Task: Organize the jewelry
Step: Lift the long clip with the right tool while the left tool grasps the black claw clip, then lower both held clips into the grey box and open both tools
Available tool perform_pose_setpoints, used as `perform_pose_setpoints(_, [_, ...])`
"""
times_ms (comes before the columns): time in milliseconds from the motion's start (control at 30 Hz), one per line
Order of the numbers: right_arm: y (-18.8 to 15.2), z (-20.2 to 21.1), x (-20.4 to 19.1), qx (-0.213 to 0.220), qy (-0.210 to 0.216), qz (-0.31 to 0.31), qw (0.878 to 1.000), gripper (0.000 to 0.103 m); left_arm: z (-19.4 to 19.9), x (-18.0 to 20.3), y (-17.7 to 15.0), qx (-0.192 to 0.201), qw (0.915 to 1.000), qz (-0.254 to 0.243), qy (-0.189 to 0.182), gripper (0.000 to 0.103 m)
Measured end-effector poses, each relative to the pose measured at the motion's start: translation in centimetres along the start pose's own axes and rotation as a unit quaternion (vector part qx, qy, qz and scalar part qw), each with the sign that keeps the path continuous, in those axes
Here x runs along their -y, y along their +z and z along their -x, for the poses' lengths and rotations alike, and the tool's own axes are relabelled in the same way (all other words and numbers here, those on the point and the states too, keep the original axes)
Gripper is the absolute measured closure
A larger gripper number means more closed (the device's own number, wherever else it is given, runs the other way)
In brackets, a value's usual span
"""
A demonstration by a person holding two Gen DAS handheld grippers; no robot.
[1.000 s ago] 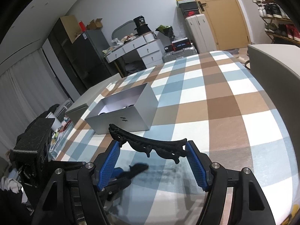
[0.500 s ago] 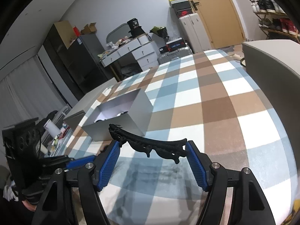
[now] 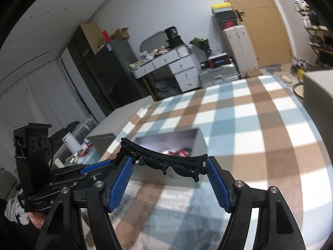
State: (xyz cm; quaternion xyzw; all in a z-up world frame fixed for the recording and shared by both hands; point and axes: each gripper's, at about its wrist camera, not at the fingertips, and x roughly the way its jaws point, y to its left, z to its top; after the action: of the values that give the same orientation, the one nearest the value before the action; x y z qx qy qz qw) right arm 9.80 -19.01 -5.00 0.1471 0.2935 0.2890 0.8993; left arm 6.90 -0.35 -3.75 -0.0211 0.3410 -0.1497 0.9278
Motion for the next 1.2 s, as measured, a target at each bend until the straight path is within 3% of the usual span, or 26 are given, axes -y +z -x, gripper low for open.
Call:
perform_pose_setpoints(467, [3.3, -5.9, -2.6, -0.029, 0.011, 0.014, 0.999, 0.031, -2.6, -4.6, 1.3, -0.014, 0.9988, 0.045, -0.016, 0.09])
perform_pose_setpoints(833, [3.0, -9.5, -2.1, -0.058, -0.005, 0.016, 0.998, 0.031, -4.6, -5.7, 1.3, -0.046, 0.9962, 0.065, -0.036, 0.09])
perform_pose_setpoints(1200, [2.7, -10.6, -1.8, -0.065, -0.013, 0.019, 0.998, 0.031, -5.0, -6.1, 1.5, -0.047, 0.9956, 0.065, -0.049, 0.09])
